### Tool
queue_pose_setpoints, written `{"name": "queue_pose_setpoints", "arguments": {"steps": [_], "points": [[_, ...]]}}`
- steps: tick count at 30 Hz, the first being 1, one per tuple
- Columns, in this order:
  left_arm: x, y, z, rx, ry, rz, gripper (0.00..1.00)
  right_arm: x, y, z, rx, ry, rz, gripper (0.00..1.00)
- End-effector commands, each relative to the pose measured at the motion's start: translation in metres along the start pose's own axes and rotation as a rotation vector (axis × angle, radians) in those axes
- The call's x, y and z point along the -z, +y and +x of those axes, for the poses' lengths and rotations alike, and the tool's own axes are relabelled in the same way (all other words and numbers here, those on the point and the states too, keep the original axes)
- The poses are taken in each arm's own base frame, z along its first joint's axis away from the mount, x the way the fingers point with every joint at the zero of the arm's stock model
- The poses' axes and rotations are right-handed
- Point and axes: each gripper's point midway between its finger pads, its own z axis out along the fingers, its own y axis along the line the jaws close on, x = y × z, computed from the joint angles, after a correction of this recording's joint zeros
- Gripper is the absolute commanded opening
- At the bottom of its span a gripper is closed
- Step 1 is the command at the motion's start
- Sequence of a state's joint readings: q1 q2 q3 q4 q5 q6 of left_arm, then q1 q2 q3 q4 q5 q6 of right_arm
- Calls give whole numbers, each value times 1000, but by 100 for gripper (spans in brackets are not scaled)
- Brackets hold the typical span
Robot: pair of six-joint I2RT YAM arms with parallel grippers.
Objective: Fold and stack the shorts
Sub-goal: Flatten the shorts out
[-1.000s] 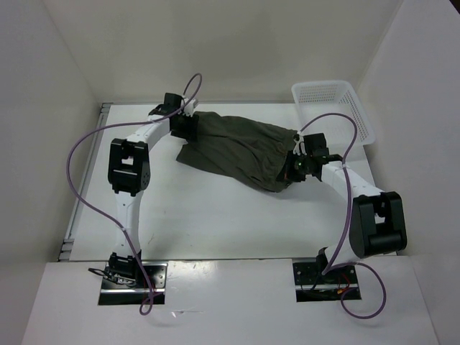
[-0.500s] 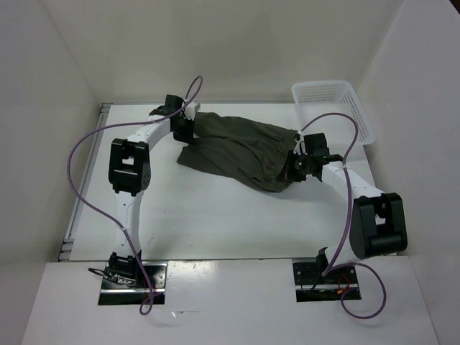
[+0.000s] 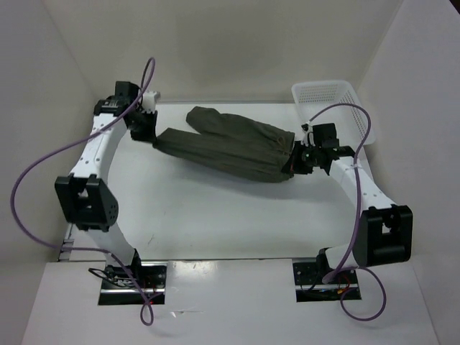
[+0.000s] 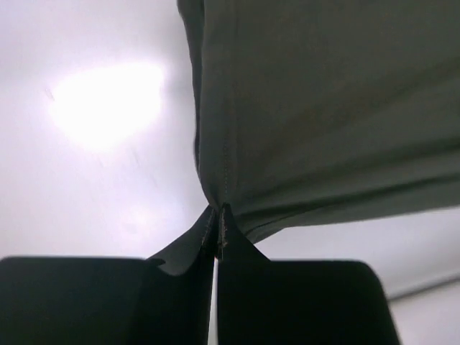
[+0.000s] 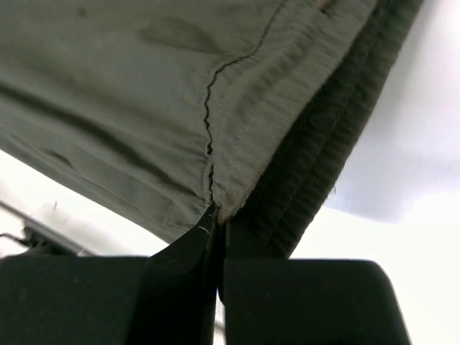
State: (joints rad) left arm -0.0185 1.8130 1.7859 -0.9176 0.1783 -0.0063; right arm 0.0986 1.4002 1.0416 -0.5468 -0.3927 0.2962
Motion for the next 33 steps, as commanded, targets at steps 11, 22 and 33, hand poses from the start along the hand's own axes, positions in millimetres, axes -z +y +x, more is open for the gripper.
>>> {"name": "queue_pose_setpoints", "arguments": {"steps": [11, 22, 33], "points": [[35, -6, 221, 66, 632, -65, 0, 24, -6, 95, -181, 330, 66, 0], [49, -14, 262, 40, 772, -67, 31, 53, -5, 158, -201, 530, 181, 39], [15, 5, 144, -24, 357, -150, 56, 49, 69, 93, -21, 218, 97, 29]]}}
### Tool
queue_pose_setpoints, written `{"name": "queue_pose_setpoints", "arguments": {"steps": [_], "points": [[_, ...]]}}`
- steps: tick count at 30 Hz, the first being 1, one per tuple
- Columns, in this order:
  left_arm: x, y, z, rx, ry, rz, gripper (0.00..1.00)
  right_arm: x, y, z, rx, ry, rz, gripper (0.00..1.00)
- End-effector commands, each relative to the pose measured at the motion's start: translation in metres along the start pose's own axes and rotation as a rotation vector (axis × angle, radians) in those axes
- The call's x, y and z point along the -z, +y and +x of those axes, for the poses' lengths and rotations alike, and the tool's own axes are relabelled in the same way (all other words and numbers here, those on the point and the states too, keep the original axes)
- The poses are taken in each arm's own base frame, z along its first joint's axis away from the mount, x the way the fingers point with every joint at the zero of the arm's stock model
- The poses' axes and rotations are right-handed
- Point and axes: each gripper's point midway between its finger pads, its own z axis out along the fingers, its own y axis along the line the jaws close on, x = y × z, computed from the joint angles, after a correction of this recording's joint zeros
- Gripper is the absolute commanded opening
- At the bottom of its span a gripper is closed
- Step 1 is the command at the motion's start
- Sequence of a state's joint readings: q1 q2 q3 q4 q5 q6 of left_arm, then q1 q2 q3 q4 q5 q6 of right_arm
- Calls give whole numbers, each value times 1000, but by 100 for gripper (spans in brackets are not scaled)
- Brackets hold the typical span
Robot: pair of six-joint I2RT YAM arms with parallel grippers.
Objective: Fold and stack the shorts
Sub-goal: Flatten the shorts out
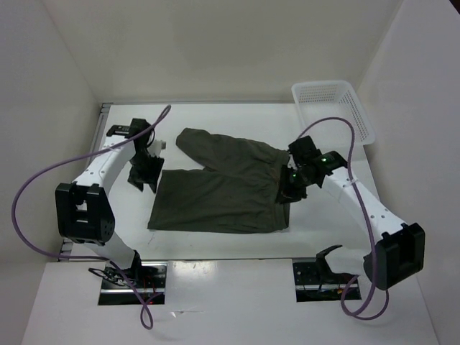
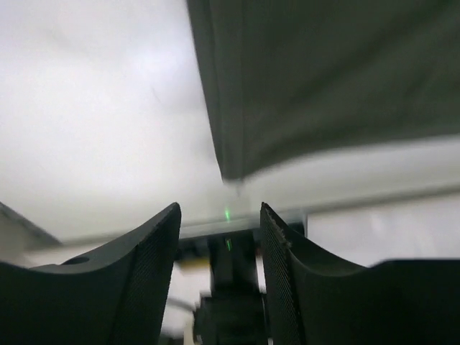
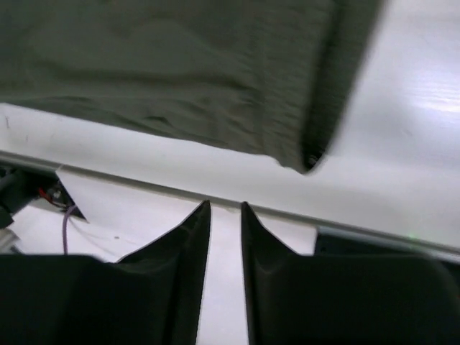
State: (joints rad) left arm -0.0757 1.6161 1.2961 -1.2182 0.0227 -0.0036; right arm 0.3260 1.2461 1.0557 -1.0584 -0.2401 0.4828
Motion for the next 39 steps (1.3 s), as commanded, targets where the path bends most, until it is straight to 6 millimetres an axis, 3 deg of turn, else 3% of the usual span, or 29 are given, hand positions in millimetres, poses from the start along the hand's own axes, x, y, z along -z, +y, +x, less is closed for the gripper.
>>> {"name": "queue_pose_setpoints", "arguments": {"steps": [1, 2, 3, 7, 11, 12, 15, 19, 20, 22, 23, 24, 27, 30, 35, 36, 39], "points": [[18, 12, -79, -15, -297, -65, 56, -1, 58, -21, 123, -147, -97, 24], [16, 13, -106, -25, -383, -80, 58, -10, 70, -25, 150, -173, -119, 23], [9, 13, -115, -26, -404, -82, 58, -29, 73, -19, 172, -129, -103, 20], [-16, -8, -159, -88, -526, -56, 62, -85, 49, -6, 137, -3, -2, 0], [-41, -33, -163, -145, -531, 7, 62, -119, 26, 10, 78, 62, 125, 0], [-54, -34, -159, -146, -511, 16, 62, -128, 13, 19, 39, 98, 182, 0], [-68, -37, -168, -157, -533, 18, 62, -138, -2, 32, -13, 143, 246, 0], [-95, -20, -180, -132, -551, -74, 65, -151, -23, 45, -61, 190, 337, 0], [-108, -11, -181, -120, -519, -116, 65, -151, -31, 45, -66, 180, 382, 0], [-112, 4, -189, -83, -476, -116, 62, -153, -37, 41, -71, 164, 426, 0], [-128, 14, -191, -65, -421, -139, 60, -154, -39, 36, -65, 145, 443, 0], [-121, 28, -205, -37, -434, -172, 58, -154, -37, 31, -63, 130, 443, 0], [-121, 41, -206, -8, -450, -179, 55, -154, -40, 17, -64, 89, 478, 0], [-113, 37, -188, -12, -429, -159, 55, -151, -36, -3, -54, 47, 466, 0], [-108, 20, -140, -27, -338, -76, 55, -142, 13, -36, 61, -36, 254, 0], [-116, 19, -123, -26, -284, -72, 55, -134, 20, -42, 79, -63, 231, 4], [-104, 27, -113, -3, -297, -85, 58, -110, 48, -71, 160, -152, 157, 17]]}}
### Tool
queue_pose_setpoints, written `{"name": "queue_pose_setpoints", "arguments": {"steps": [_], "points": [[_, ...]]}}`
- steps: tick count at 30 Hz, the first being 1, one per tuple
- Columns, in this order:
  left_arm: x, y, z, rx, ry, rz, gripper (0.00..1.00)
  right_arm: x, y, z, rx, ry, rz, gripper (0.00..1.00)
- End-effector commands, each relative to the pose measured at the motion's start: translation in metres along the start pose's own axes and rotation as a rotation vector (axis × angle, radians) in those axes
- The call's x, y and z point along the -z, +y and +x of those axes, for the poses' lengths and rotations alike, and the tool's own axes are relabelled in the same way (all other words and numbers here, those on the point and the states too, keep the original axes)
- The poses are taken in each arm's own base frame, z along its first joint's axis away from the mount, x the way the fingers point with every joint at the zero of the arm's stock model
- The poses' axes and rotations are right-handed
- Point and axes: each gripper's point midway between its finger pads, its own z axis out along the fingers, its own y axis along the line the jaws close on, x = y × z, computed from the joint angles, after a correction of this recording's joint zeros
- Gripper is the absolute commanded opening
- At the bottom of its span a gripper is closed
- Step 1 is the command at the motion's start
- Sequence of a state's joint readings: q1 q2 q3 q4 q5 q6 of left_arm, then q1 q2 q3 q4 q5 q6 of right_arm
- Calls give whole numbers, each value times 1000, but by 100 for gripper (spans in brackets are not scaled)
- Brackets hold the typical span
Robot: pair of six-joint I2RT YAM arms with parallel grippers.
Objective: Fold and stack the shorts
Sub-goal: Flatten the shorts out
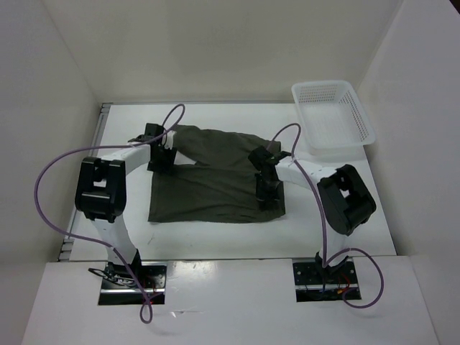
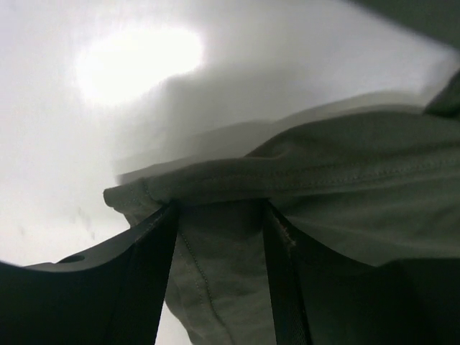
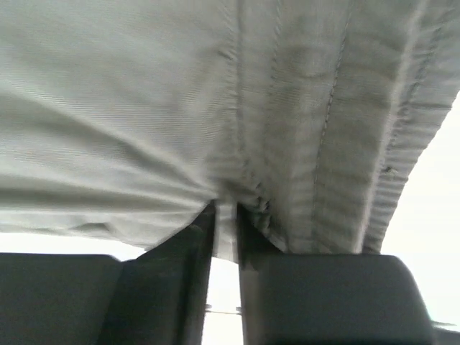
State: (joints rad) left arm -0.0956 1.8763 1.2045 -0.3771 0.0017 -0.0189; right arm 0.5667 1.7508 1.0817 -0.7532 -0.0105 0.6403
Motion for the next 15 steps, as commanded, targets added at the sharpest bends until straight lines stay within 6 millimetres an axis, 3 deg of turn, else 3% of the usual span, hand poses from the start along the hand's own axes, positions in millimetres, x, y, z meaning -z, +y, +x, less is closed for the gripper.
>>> {"name": "queue_pose_setpoints", "arguments": {"steps": [1, 3, 4, 5, 7, 8, 9, 11, 12, 13, 14, 15], "points": [[22, 14, 52, 8, 160, -41, 58, 61, 42, -77, 103, -294, -151, 27], [41, 10, 30, 8, 101, -17, 62, 90, 58, -97, 163, -380, -207, 37], [54, 7, 13, 7, 51, -4, 64, 122, 75, -118, 175, -472, -264, 43], [71, 4, -19, 4, -15, 22, 65, 138, 84, -131, 185, -529, -296, 46], [93, 1, -58, -2, -106, 43, 70, 172, 86, -167, 148, -655, -310, 55], [107, -1, -90, -9, -179, 60, 71, 177, 84, -180, 129, -690, -311, 60], [111, -2, -104, -12, -208, 68, 71, 189, 84, -199, 105, -750, -326, 61], [94, 0, -118, -12, -199, 69, 72, 168, 62, -231, 31, -744, -275, 61], [96, 2, -141, -16, -246, 65, 72, 171, 57, -250, -16, -765, -266, 61], [68, 6, -141, -11, -207, 52, 74, 135, 37, -266, -67, -711, -203, 61], [59, 9, -148, -9, -206, 37, 74, 121, 29, -276, -84, -689, -180, 61], [33, 12, -148, -6, -171, 30, 74, 122, 24, -289, -101, -689, -161, 61]]}}
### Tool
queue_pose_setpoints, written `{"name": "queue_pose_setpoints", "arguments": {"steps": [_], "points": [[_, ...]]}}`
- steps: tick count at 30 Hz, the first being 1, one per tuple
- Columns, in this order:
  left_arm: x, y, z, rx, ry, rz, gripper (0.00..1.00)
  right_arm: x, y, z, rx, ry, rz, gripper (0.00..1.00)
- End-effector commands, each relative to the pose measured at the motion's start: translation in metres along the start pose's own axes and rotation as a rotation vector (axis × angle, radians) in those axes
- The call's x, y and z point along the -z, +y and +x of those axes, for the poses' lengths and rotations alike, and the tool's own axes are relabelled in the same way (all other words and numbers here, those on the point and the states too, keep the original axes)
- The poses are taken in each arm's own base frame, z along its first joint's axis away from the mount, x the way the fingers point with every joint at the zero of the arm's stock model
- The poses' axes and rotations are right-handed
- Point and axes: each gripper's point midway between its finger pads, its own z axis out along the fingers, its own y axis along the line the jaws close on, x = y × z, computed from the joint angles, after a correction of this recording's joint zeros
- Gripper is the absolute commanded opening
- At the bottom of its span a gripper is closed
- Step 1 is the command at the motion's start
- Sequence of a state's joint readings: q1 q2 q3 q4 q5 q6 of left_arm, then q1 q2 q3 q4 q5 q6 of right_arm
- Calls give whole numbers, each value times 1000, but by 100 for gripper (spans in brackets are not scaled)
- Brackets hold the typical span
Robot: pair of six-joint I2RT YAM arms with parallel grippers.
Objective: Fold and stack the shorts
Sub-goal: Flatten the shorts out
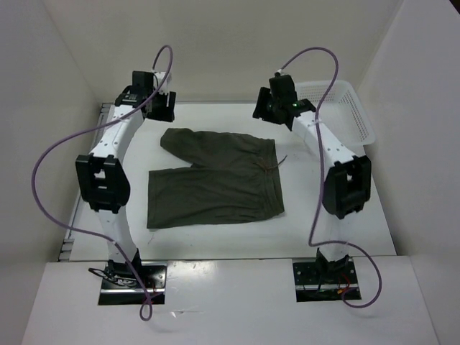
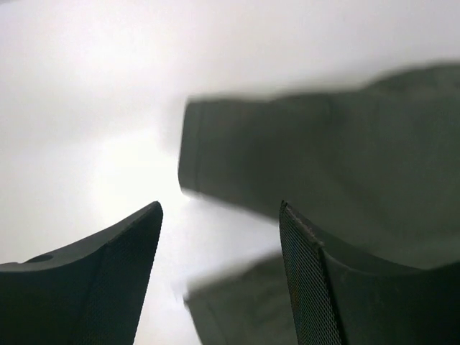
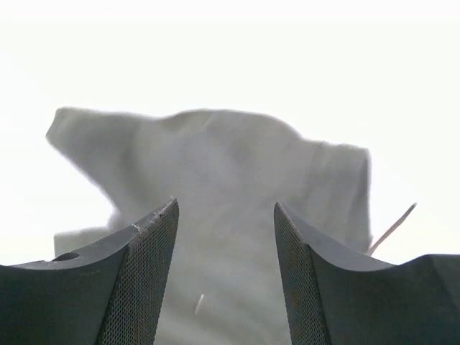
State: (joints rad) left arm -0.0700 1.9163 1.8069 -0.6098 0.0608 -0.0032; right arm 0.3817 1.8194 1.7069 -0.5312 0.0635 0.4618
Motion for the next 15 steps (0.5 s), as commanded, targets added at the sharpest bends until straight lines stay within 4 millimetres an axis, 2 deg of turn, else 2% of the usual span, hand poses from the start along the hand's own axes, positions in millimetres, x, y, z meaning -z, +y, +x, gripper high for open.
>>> {"name": "queue_pose_setpoints", "arguments": {"steps": [1, 2, 3, 4, 5, 6, 8, 10, 11, 12, 14, 15], "points": [[-70, 5, 36, 10, 144, 6, 74, -65, -59, 6, -46, 60, 171, 61], [-71, 7, 7, 4, 79, 1, 75, -90, -78, 23, -49, 110, 224, 60], [-84, 4, 9, 6, 85, 29, 78, -97, -74, 14, -50, 99, 218, 60], [-89, 5, -1, 4, 58, 27, 80, -105, -80, 20, -47, 113, 239, 60], [-88, 4, -19, -1, 15, 33, 82, -120, -93, 35, -50, 153, 267, 60], [-103, 5, -15, 0, 22, 34, 82, -124, -91, 31, -51, 144, 262, 60], [-111, 12, -21, 5, 8, 26, 85, -135, -105, 46, -61, 185, 302, 60], [-123, 15, -18, 6, 14, 16, 90, -136, -107, 46, -59, 190, 315, 61], [-128, 15, -16, 6, 18, 16, 91, -137, -110, 52, -57, 209, 324, 63], [-138, 18, -5, 8, 45, 6, 93, -138, -112, 57, -57, 220, 330, 65], [-146, 18, 5, 11, 72, 8, 94, -138, -117, 67, -55, 242, 341, 66], [-153, 17, 18, 15, 107, 11, 94, -138, -115, 68, -57, 247, 331, 68]]}}
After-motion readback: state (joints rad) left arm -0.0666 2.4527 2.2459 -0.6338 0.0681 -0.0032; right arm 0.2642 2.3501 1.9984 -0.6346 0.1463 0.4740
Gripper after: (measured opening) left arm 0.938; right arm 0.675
